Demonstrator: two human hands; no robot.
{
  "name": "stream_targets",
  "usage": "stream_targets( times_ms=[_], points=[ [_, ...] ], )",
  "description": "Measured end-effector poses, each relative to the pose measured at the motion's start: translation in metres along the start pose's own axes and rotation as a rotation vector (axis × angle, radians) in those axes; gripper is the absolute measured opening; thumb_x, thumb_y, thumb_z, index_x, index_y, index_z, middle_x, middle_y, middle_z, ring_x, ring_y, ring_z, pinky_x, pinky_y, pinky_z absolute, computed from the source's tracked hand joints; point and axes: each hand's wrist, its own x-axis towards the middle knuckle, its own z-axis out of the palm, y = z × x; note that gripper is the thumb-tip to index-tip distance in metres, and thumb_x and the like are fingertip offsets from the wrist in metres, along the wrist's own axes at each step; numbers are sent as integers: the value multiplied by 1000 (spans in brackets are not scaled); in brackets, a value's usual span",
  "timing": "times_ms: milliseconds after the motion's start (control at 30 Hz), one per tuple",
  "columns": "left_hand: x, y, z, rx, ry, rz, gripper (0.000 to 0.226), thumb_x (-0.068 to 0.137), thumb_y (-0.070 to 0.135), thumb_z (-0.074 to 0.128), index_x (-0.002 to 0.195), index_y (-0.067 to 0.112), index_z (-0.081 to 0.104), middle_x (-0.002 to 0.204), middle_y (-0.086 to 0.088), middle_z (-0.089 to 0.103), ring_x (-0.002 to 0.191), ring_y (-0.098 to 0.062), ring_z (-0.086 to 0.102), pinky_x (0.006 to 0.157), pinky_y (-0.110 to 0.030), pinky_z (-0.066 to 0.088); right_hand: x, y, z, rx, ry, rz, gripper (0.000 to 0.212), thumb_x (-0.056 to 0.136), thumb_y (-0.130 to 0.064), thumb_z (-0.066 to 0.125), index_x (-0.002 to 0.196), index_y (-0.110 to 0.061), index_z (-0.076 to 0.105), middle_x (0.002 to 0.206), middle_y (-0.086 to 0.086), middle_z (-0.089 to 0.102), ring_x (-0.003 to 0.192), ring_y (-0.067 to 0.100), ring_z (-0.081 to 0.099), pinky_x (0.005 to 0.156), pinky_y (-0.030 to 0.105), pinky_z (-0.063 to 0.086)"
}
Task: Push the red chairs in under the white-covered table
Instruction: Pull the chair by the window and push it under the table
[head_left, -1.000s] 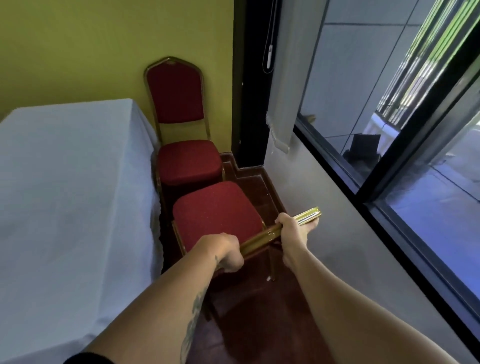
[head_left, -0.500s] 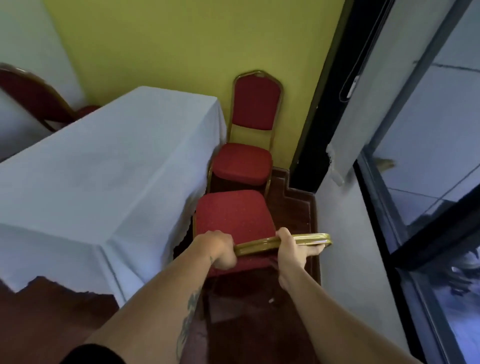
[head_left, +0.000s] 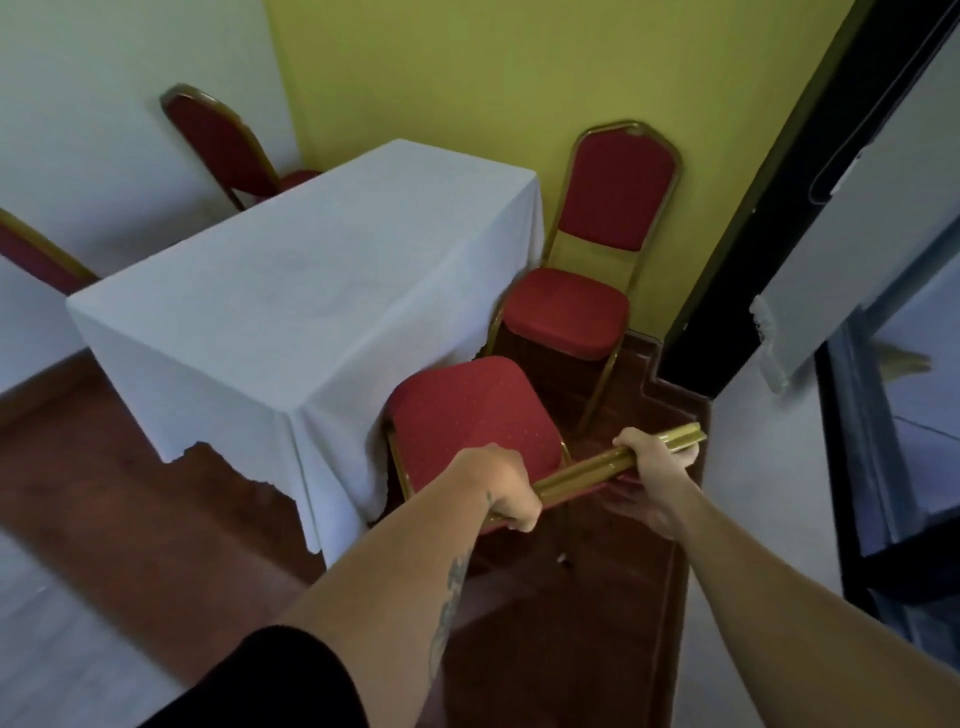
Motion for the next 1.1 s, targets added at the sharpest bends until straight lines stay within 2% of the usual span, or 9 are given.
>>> stream_targets(
  times_ms=[67, 133, 267, 400, 533, 700, 900, 1033, 1100],
  points=[
    [5, -6, -3, -26, 15, -15, 35, 71, 31, 74, 101, 14, 67, 104, -6, 67, 88, -24, 67, 64, -29, 51, -4, -14, 10, -47, -44, 7, 91, 58, -26, 73, 129, -42, 19, 74, 14, 77, 69, 30, 77, 84, 59, 58],
    [13, -11, -6, -45, 20, -23, 31, 69, 31, 74, 94, 15, 65, 100, -6, 68, 84, -23, 68, 65, -29, 52, -2, -24, 18, -113, -71, -9, 106, 71, -20, 71, 148, -47, 2, 78, 15, 74, 88, 35, 76, 90, 63, 54],
    [25, -10, -16, -27, 0, -6, 33, 73, 30, 74, 98, 13, 61, 100, -6, 63, 81, -26, 64, 69, -31, 53, 12, -42, 24, -218, -115, 45, 86, 58, -29, 74, 130, -32, 27, 113, 22, 72, 97, 35, 72, 72, 51, 57],
    [32, -11, -22, -28, 3, 22, 33, 76, 34, 73, 100, 15, 60, 99, -6, 62, 84, -27, 64, 71, -33, 52, 38, -53, 31, -255, -119, 45, 99, 37, -33, 74, 123, -33, 24, 116, 23, 71, 90, 33, 74, 67, 49, 60],
    [39, -19, -22, -82, 33, 3, 35, 78, 37, 73, 102, 14, 61, 100, -6, 65, 88, -26, 67, 75, -34, 56, 40, -63, 45, -283, -130, 12, 120, 43, -32, 75, 150, -29, 22, 110, 20, 72, 97, 37, 71, 77, 54, 57],
    [46, -26, -32, -161, 86, -69, 41, 76, 38, 74, 108, 13, 66, 100, -6, 66, 85, -25, 66, 68, -32, 54, 48, -78, 64, -301, -150, -51, 90, 77, -24, 66, 147, -37, 10, 101, 16, 70, 95, 37, 70, 92, 58, 53],
    [58, -15, -46, -205, 107, -186, 40, 74, 37, 75, 104, 13, 62, 98, -7, 65, 85, -26, 66, 69, -35, 55, 76, -97, 73, -348, -260, -25, 94, 76, -27, 69, 148, -34, 8, 97, 16, 71, 93, 37, 71, 81, 53, 54],
    [72, -4, -52, -263, 136, -230, 29, 74, 34, 73, 92, 13, 62, 94, -5, 66, 81, -23, 65, 63, -31, 50, 93, -118, 69, -418, -320, -12, 64, 87, -24, 65, 136, -20, 25, 97, 17, 65, 103, 40, 66, 96, 60, 50],
    [79, -1, -54, -275, 160, -249, 29, 76, 34, 73, 92, 14, 61, 93, -4, 65, 81, -21, 64, 64, -31, 50, 99, -128, 70, -448, -345, -17, 81, 86, -24, 65, 146, -29, 10, 98, 18, 65, 102, 41, 66, 96, 60, 50]
  ],
)
